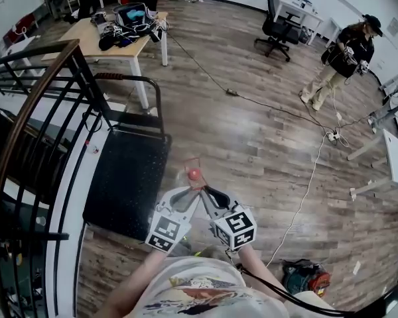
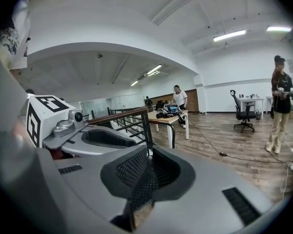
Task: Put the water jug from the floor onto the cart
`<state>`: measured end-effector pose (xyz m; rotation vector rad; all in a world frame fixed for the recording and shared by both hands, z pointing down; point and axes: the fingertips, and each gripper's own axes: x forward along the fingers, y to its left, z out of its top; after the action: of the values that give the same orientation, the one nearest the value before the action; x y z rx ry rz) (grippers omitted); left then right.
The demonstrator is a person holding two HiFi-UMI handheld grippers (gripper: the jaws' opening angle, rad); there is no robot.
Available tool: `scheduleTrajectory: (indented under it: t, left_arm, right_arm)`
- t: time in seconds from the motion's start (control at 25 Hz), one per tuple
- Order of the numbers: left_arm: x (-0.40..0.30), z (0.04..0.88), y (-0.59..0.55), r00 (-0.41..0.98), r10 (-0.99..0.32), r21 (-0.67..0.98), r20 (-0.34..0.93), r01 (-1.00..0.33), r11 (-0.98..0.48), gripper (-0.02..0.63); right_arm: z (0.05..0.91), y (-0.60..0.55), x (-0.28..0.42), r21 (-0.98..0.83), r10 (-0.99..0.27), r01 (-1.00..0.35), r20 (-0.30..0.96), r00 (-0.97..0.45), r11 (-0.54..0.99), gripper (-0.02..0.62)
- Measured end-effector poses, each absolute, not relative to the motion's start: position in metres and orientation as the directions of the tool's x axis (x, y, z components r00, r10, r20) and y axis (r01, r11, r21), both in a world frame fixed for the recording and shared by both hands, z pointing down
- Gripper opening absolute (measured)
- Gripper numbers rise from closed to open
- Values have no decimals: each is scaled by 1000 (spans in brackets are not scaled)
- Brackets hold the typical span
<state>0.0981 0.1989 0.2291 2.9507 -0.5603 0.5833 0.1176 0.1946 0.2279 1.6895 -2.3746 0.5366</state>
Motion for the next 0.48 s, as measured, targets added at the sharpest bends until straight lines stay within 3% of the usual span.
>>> scheduleTrajectory:
  t: [0.48]
  left_arm:
    - [117,244,130,846,-358,15,396,-395,-918,89]
  right_arm:
    - [246,132,139,-181,-847,-934,394,-357,309,21]
